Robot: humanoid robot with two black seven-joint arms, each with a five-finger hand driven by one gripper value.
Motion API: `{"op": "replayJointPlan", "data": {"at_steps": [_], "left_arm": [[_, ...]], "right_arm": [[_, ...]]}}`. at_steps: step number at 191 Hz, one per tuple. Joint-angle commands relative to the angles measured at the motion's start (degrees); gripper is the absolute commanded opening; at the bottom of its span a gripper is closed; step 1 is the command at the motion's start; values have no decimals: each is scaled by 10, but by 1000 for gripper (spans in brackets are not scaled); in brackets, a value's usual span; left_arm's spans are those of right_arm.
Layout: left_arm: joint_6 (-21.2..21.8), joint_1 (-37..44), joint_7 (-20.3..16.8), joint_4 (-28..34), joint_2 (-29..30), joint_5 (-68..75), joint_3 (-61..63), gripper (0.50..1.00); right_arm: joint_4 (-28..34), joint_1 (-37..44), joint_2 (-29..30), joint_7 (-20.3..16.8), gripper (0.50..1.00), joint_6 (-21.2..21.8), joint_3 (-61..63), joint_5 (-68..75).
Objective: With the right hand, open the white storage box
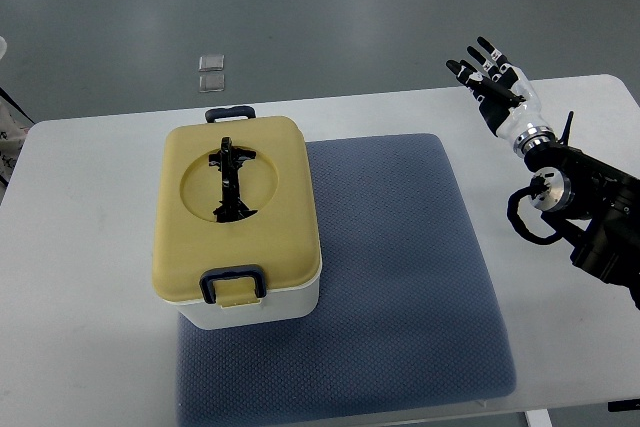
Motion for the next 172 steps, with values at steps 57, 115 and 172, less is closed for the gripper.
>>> {"op": "replayJointPlan", "data": {"at_steps": [57,115,172], "left_arm": [[0,0,0,4,0,0,-1,1000],[1,0,0,4,0,0,-1,1000],[1,0,0,4,0,0,-1,1000]], "right_arm": [[-1,-1,0,0,930,0,0,0],[-1,0,-1,0,930,0,0,0],[-1,0,0,0,930,-1,0,0]]}}
